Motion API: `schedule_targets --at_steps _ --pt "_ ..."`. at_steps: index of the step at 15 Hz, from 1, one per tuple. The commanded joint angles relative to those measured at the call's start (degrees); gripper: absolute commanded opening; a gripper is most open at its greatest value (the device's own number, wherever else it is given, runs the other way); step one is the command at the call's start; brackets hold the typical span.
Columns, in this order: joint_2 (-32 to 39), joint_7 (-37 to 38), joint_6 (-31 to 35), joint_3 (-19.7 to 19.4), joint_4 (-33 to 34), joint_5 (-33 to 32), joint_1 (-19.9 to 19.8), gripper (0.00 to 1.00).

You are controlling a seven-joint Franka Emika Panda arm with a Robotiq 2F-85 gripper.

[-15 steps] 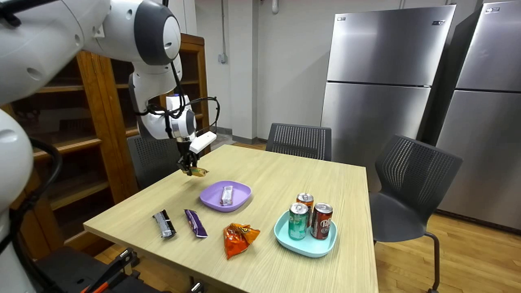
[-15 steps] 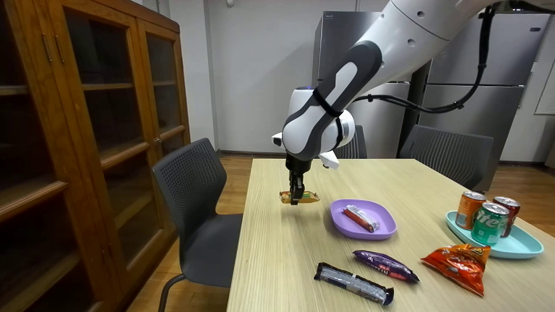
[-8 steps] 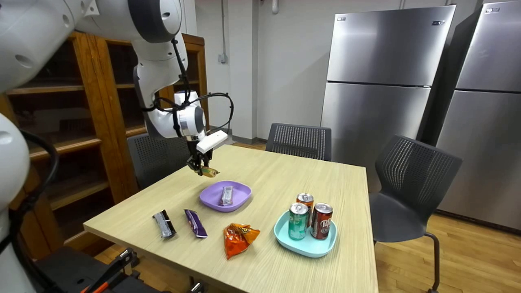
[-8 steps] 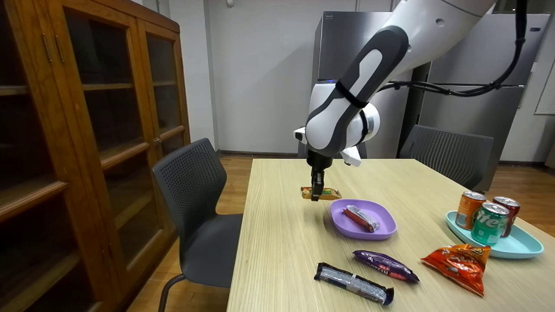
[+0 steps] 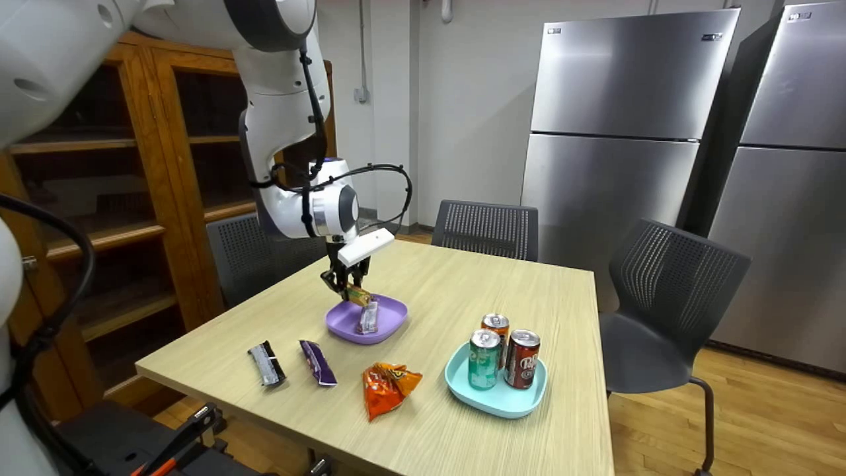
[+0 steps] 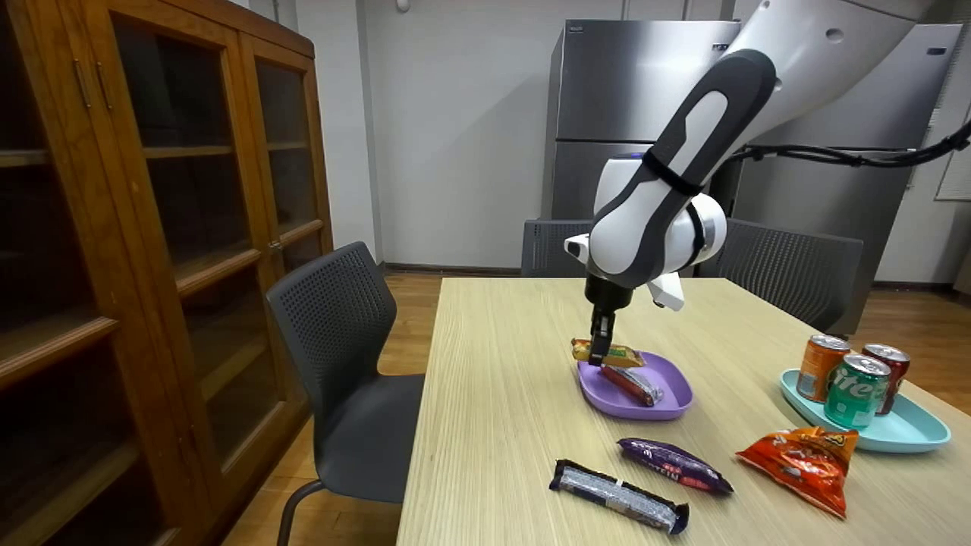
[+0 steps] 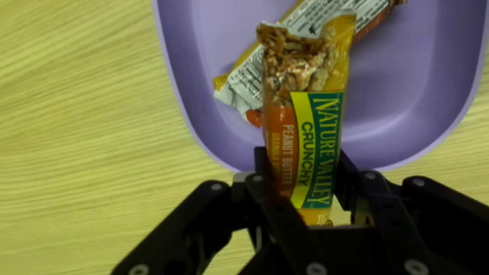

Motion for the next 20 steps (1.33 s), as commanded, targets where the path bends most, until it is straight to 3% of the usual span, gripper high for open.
schedule_targets --at_steps 1,12,13,14,15,20 --pt "-2.1 1.2 3.7 0.7 -4.7 1.3 -3.0 0.16" --pt "-2.4 0.7 8.7 2.1 -7.7 2.4 -8.0 0.16" --pt "-2.5 0.5 8.4 2.3 -7.6 2.3 -8.2 0.23" --pt "-2.6 0.3 8.3 2.5 -7.8 2.3 -8.4 0.66" --pt "-2.8 0.2 8.4 2.6 -8.0 2.2 -8.5 0.69" --pt "-4.5 0.4 8.6 3.1 -8.9 2.1 -8.1 0.99"
